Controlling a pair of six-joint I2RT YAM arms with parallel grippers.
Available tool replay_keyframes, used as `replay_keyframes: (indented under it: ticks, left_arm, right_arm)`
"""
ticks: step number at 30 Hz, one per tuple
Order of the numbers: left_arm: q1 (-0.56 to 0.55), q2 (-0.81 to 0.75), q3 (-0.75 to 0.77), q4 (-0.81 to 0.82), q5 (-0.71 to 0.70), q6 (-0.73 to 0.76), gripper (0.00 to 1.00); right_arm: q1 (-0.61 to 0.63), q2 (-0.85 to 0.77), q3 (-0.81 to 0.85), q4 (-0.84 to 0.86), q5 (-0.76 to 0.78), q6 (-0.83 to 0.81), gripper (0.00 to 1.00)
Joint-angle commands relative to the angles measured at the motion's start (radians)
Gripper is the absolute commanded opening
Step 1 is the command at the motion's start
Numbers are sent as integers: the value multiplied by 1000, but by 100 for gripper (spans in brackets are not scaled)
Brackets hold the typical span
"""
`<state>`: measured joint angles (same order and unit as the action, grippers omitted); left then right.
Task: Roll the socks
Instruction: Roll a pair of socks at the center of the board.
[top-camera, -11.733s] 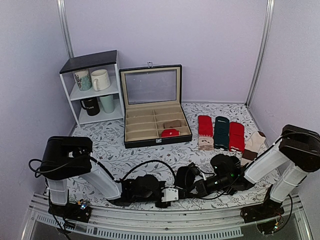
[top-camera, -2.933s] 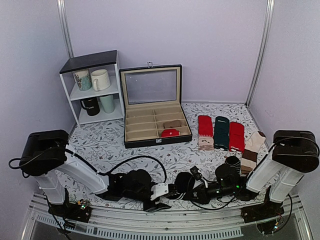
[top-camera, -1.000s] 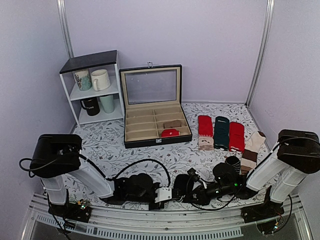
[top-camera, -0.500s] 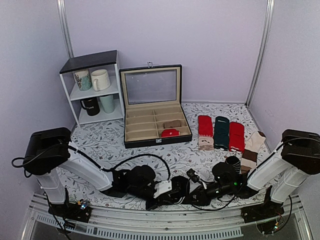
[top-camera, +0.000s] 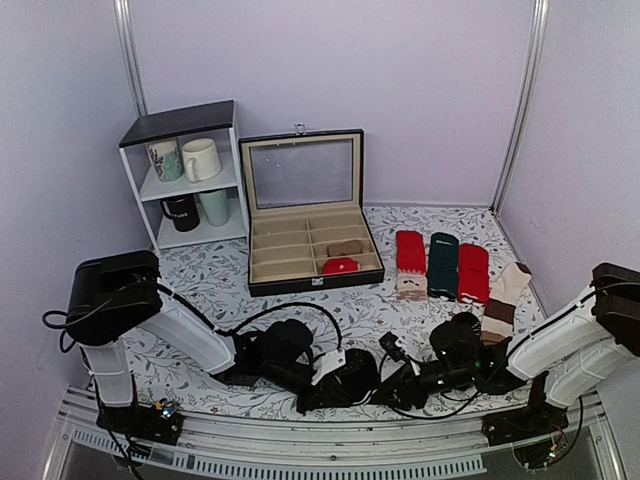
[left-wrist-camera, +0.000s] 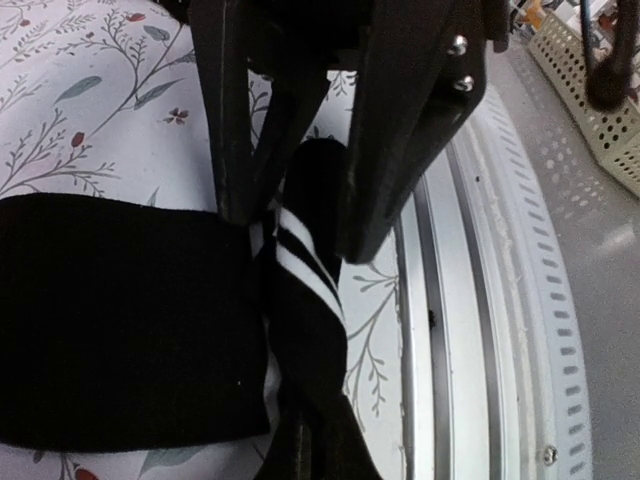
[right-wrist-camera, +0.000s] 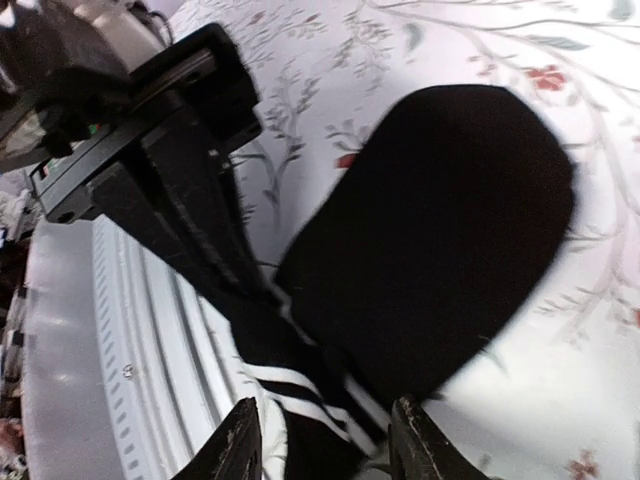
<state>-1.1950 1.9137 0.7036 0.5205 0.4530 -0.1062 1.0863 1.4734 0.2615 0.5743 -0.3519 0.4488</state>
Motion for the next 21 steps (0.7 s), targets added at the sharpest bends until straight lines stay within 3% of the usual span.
replay_keyframes:
  ticks: [1,7,12,21]
  left_arm:
    - [17,99,-52,-226,-42,-29,0]
    - [20,110,-56,-227,-36,-23,0]
    - [23,113,-61,-229,-33,-21,0]
    - [30,117,-69,-223,-27,-18,0]
  right_arm:
    - [0,-103,-38,-152,172,-43,45]
    - [4,-348,-115,-100,248,-129,50]
    - [85,-463,-176,36,269,-263,53]
    - [177,-207,-98,147,286,-437,54]
